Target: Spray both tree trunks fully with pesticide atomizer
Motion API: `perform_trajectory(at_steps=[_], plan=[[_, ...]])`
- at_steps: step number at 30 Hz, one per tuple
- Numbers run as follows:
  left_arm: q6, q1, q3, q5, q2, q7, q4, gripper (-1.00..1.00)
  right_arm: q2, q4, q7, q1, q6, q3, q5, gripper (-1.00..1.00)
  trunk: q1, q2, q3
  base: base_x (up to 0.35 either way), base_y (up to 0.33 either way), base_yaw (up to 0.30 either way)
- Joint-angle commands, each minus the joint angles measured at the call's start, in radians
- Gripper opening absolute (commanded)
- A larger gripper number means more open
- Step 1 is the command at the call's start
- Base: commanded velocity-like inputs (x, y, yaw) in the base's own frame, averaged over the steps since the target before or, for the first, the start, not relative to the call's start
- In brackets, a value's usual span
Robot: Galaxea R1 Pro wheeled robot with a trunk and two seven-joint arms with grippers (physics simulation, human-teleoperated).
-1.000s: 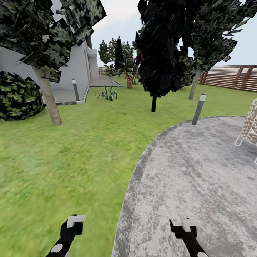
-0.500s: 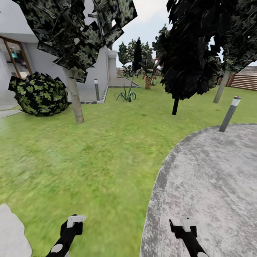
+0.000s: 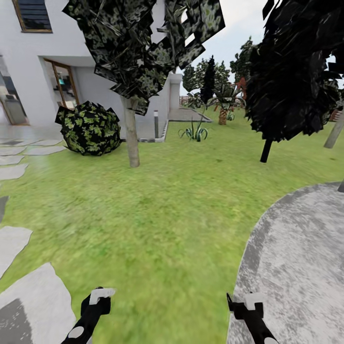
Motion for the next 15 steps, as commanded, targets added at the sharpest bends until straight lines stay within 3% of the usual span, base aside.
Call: perform_trajectory(at_steps=[1, 15], plan=[[0.000, 0.000, 0.000, 0.000, 0.000, 0.000, 0.000, -1.00, 0.000, 0.000, 0.000, 0.000, 0.000, 0.000, 0.000, 1.00, 0.000, 0.000, 0.000, 0.186, 0.291, 0.279], [0.000, 0.000, 0.000, 0.000, 0.000, 0.000, 0.000, -1.00, 0.000, 0.000, 0.000, 0.000, 0.000, 0.000, 0.000, 1.00, 0.000, 0.000, 0.000, 0.208, 0.284, 0.279]])
